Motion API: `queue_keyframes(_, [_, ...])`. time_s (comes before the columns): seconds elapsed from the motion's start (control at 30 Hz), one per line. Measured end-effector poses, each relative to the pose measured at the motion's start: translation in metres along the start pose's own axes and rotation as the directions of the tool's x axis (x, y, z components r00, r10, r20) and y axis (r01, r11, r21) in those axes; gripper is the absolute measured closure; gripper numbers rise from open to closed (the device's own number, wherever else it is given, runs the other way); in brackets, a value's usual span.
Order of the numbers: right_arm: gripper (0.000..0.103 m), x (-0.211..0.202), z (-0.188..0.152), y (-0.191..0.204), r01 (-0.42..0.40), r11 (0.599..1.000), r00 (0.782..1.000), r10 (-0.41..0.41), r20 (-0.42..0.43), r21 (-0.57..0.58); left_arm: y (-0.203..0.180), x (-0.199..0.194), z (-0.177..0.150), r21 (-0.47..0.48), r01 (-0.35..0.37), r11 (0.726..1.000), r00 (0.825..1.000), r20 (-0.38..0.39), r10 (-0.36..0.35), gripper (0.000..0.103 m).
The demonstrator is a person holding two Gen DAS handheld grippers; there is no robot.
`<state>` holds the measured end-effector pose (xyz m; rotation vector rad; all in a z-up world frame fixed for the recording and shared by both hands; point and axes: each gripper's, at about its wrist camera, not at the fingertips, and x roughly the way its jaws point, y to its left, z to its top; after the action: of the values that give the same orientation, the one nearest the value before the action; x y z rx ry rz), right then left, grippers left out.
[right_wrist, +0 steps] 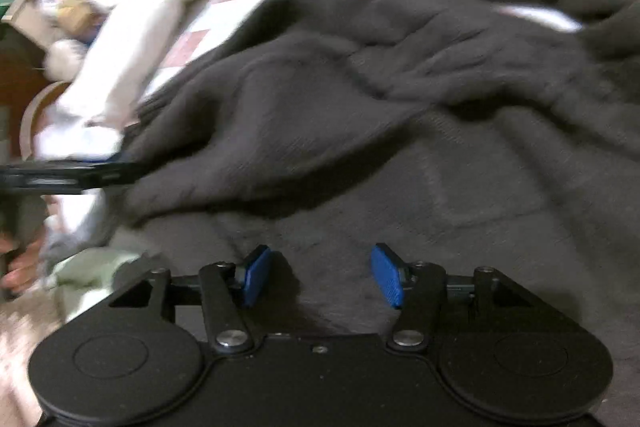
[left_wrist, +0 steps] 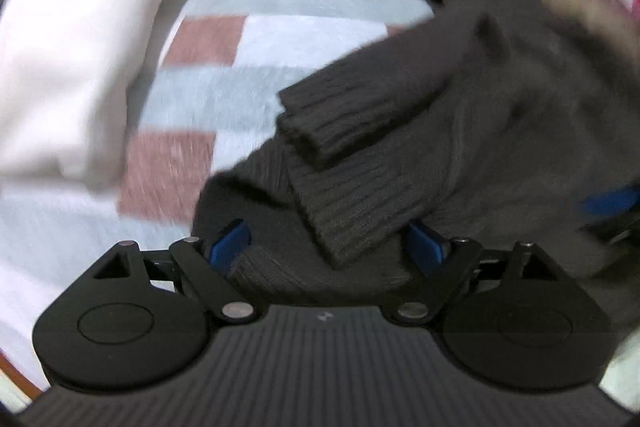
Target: Fold clothes
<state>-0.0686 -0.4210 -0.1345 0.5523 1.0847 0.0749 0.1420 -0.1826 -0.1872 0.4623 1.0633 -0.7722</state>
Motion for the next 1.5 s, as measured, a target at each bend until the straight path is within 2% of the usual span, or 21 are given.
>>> queue_keyframes(0.03, [0.040, 0.000, -0.005, -0.001, -0.035, 0.999, 0.999, 0.035, 0.000, 0.017, -0.004, 0.004, 0.003, 0.012, 0.003, 1.000, 1.000, -0.008, -0.003, 0.027])
queue_keyframes(0.1, [0.040, -0.004, -0.011, -0.006, -0.088, 0.994, 0.996, 0.089, -0.011, 0.057, -0.006, 0.005, 0.010, 0.010, 0.048, 0.999, 0.999, -0.010, -0.048, 0.076])
queue_keyframes(0.17, [0.040, -0.009, -0.018, -0.005, -0.135, 0.990, 0.990, 0.137, -0.041, 0.048, 0.000, -0.007, 0.017, -0.021, 0.093, 0.995, 0.994, 0.055, -0.092, 0.089])
queue_keyframes(0.3, [0.042, -0.018, -0.029, 0.010, -0.154, 0.987, 0.985, 0.149, -0.086, -0.048, 0.030, -0.039, 0.025, -0.140, 0.182, 0.973, 0.963, 0.225, -0.148, 0.092])
queue_keyframes(0.4, [0.049, -0.017, -0.038, 0.023, -0.130, 0.981, 0.988, 0.116, -0.099, -0.144, 0.063, -0.054, 0.018, -0.249, 0.254, 0.935, 0.937, 0.303, -0.174, 0.094])
queue_keyframes(0.5, [0.057, -0.018, -0.041, 0.029, -0.131, 0.970, 0.989, 0.113, -0.099, -0.202, 0.084, -0.048, 0.006, -0.354, 0.330, 0.875, 0.929, 0.284, -0.236, 0.093])
queue_keyframes(0.6, [0.061, -0.027, -0.038, 0.027, -0.214, 0.955, 0.974, 0.194, -0.115, -0.205, 0.096, -0.037, -0.004, -0.442, 0.368, 0.818, 0.927, 0.241, -0.286, 0.089])
queue_keyframes(0.63, [0.061, -0.028, -0.033, 0.028, -0.248, 0.945, 0.966, 0.225, -0.125, -0.212, 0.095, -0.034, -0.006, -0.453, 0.361, 0.815, 0.931, 0.221, -0.290, 0.085])
queue_keyframes(0.73, [0.060, -0.030, -0.028, 0.029, -0.260, 0.935, 0.963, 0.232, -0.141, -0.242, 0.084, -0.024, -0.007, -0.438, 0.314, 0.842, 0.949, 0.148, -0.277, 0.052])
queue_keyframes(0.87, [0.059, -0.024, -0.018, 0.012, -0.227, 0.965, 0.973, 0.217, -0.083, -0.131, 0.070, -0.010, -0.009, -0.410, 0.257, 0.875, 0.965, 0.053, -0.258, 0.041])
queue_keyframes(0.9, [0.053, -0.023, -0.014, 0.007, -0.220, 0.971, 0.975, 0.216, -0.054, -0.094, 0.067, -0.006, -0.010, -0.400, 0.252, 0.881, 0.965, 0.033, -0.261, 0.041])
queue_keyframes(0.97, [0.044, -0.021, -0.008, -0.002, -0.214, 0.977, 0.977, 0.214, 0.001, -0.024, 0.061, -0.004, -0.012, -0.380, 0.248, 0.891, 0.965, 0.015, -0.262, 0.048])
queue_keyframes(1.0, [0.043, -0.019, -0.005, -0.006, -0.213, 0.977, 0.977, 0.213, 0.024, 0.007, 0.058, -0.009, -0.012, -0.359, 0.245, 0.901, 0.968, 0.033, -0.251, 0.081])
queue_keyframes(1.03, [0.043, -0.017, -0.005, -0.007, -0.209, 0.978, 0.978, 0.208, 0.025, 0.016, 0.055, -0.014, -0.011, -0.337, 0.242, 0.910, 0.970, 0.051, -0.239, 0.095])
queue_keyframes(1.1, [0.047, -0.014, -0.004, -0.004, -0.204, 0.979, 0.979, 0.204, 0.029, -0.006, 0.051, -0.028, -0.009, -0.304, 0.238, 0.922, 0.971, 0.105, -0.216, 0.096])
queue_keyframes(1.13, [0.074, -0.017, -0.005, 0.003, -0.223, 0.973, 0.974, 0.225, 0.025, -0.050, 0.053, -0.040, -0.007, -0.303, 0.243, 0.922, 0.966, 0.162, -0.201, 0.097])
queue_keyframes(1.17, [0.092, -0.020, -0.006, 0.010, -0.242, 0.966, 0.969, 0.245, 0.021, -0.093, 0.057, -0.053, -0.004, -0.306, 0.249, 0.919, 0.957, 0.222, -0.185, 0.097])
queue_keyframes(1.3, [0.094, -0.041, -0.008, 0.035, -0.319, 0.923, 0.946, 0.325, -0.005, -0.216, 0.081, -0.105, -0.005, -0.338, 0.342, 0.877, 0.890, 0.415, -0.187, 0.097])
queue_keyframes(1.37, [0.096, -0.056, -0.009, 0.047, -0.362, 0.899, 0.929, 0.368, -0.023, -0.246, 0.086, -0.121, -0.017, -0.348, 0.368, 0.863, 0.875, 0.444, -0.194, 0.097])
queue_keyframes(1.4, [0.096, -0.061, -0.012, 0.051, -0.387, 0.887, 0.920, 0.390, -0.041, -0.253, 0.088, -0.125, -0.024, -0.360, 0.353, 0.864, 0.882, 0.435, -0.179, 0.097])
queue_keyframes(1.5, [0.101, -0.066, -0.022, 0.066, -0.428, 0.856, 0.903, 0.418, -0.100, -0.289, 0.086, -0.116, -0.049, -0.415, 0.222, 0.882, 0.942, 0.325, -0.084, 0.097])
